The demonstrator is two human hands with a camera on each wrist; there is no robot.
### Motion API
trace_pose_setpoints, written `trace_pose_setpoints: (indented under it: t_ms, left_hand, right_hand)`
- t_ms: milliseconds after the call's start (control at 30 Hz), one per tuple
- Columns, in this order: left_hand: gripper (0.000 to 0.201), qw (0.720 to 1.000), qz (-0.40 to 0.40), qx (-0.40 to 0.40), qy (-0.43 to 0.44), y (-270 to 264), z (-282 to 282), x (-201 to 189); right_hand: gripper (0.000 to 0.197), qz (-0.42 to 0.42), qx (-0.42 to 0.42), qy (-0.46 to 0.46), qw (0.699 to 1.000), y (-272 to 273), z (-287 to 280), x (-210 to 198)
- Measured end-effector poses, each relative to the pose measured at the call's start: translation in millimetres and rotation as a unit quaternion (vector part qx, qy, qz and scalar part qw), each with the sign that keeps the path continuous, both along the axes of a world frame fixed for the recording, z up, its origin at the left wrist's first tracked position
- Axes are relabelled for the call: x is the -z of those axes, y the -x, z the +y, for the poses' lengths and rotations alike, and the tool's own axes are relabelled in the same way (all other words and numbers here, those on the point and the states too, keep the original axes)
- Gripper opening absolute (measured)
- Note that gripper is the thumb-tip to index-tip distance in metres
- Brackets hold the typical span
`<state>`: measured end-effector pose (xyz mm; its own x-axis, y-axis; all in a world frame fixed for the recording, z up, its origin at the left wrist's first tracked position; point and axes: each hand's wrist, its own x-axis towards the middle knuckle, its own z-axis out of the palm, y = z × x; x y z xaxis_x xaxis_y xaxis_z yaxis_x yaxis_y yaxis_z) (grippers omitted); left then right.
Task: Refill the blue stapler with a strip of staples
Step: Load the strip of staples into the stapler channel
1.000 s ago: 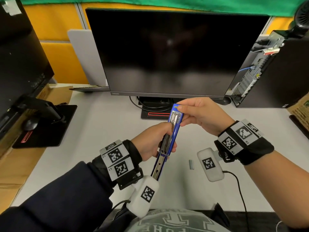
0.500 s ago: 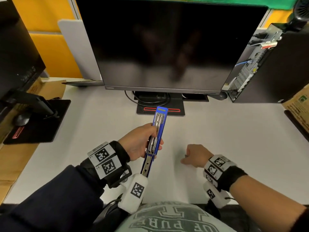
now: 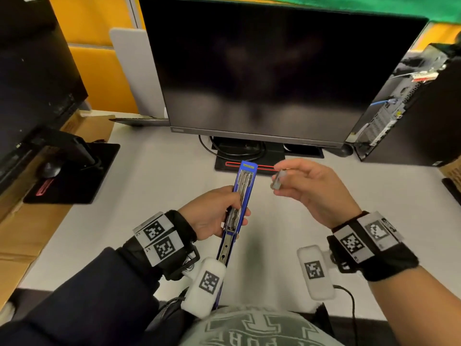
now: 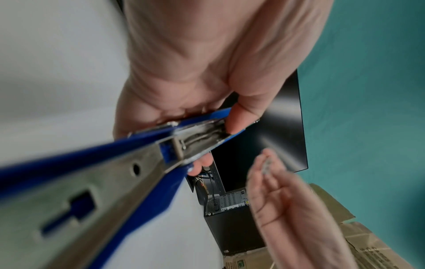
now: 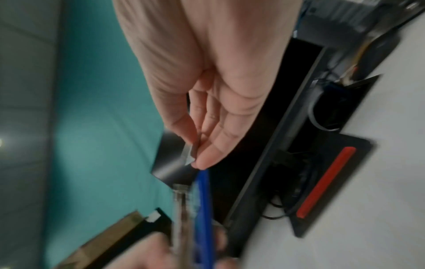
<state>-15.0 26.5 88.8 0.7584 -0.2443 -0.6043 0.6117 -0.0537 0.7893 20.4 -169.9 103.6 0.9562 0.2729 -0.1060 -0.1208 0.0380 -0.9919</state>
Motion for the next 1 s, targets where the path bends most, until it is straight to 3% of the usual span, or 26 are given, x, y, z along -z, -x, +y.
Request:
trace_pose_setpoints:
  t_ms: [133,300,400,667,833,933,1000]
  left_hand:
    - [0.031,1.0,-0.001,0.011,-0.003,-1.2,-5.3,-2.0]
    - [0.04,1.0,-0.004,0.011,-0.003,-1.2,-5.1,-1.8]
    - [0.039,1.0,-0.002,0.008,-0.001,-0.4,-2.9,-0.4]
    - [0.034,1.0,0.0,-0.004,0.01,-1.7,2.1,0.7]
    - [0.035,1.0,-0.001,-0.008,0.009,-3.1,2.4,2.2]
    - [0.035,1.0,-0.001,-0.006,0.003,-2.9,2.0,2.4]
    - [0.036,1.0,0.0,-0.006,-0.002,-2.4,1.0,1.6]
  right_hand:
    - [0.016,-0.024,-0.039,0.01,0.999,11.4,20.6,-26.2]
    - [0.027,0.033,-0.03,0.056,0.997,16.9,27.2,-16.9]
    - [0.022,0.06,-0.003,0.052,0.997,15.9,24.6,-13.0]
    - [0.022,0.101,-0.056,0.014,0.993,12.5,22.2,-16.4]
    - [0.017,-0.029,-0.035,0.184,0.982,14.2,23.7,-12.5]
    - [0.019,-0.075,0.007,0.163,0.984,12.0,23.2,-13.4]
    - [0.022,-0.065,-0.009,0.119,0.991,11.4,23.8,-15.6]
